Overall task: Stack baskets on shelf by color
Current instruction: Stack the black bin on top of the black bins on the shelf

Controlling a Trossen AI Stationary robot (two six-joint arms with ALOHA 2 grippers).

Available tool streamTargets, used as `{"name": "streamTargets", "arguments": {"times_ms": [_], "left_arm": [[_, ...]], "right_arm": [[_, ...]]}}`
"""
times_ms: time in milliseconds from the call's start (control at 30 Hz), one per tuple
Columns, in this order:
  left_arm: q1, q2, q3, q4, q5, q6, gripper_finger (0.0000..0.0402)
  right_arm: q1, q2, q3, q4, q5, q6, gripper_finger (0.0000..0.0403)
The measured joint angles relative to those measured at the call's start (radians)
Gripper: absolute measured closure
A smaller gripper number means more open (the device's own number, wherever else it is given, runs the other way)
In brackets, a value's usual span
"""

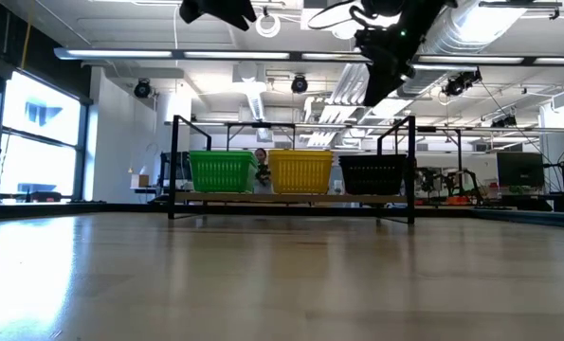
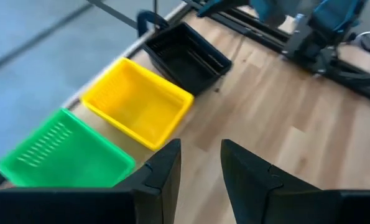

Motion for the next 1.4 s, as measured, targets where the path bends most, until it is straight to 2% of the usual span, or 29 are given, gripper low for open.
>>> {"name": "streamTargets", "arguments": {"times_ms": [200, 433, 767, 900, 1067, 1400], "left_arm": [[0.058, -0.020, 0.002, 0.001, -0.016, 0.109, 0.0298], [0.220, -0.048, 0.000, -0.008, 0.113, 0.242, 0.0298], [0.408, -0.067, 0.001, 0.016, 0.246, 0.434, 0.0298], [0.466, -0.066, 0.001, 0.016, 0.323, 0.500, 0.0298], [0.518, -0.066, 0.001, 0.016, 0.404, 0.571, 0.0298], [0.577, -0.066, 0.000, 0.014, 0.410, 0.651, 0.0298]], "right_arm": [[-0.106, -0.062, 0.000, 0.019, 0.000, 0.078, 0.0279], [-0.254, -0.108, 0.000, 0.018, -0.022, 0.247, 0.0279], [-0.454, -0.099, -0.001, -0.034, -0.275, 0.455, 0.0279], [-0.504, -0.099, -0.002, -0.074, -0.339, 0.477, 0.0279], [-0.536, -0.077, -0.002, -0.151, -0.350, 0.497, 0.0279], [-0.567, 0.048, -0.002, -0.169, -0.369, 0.498, 0.0279]]}}
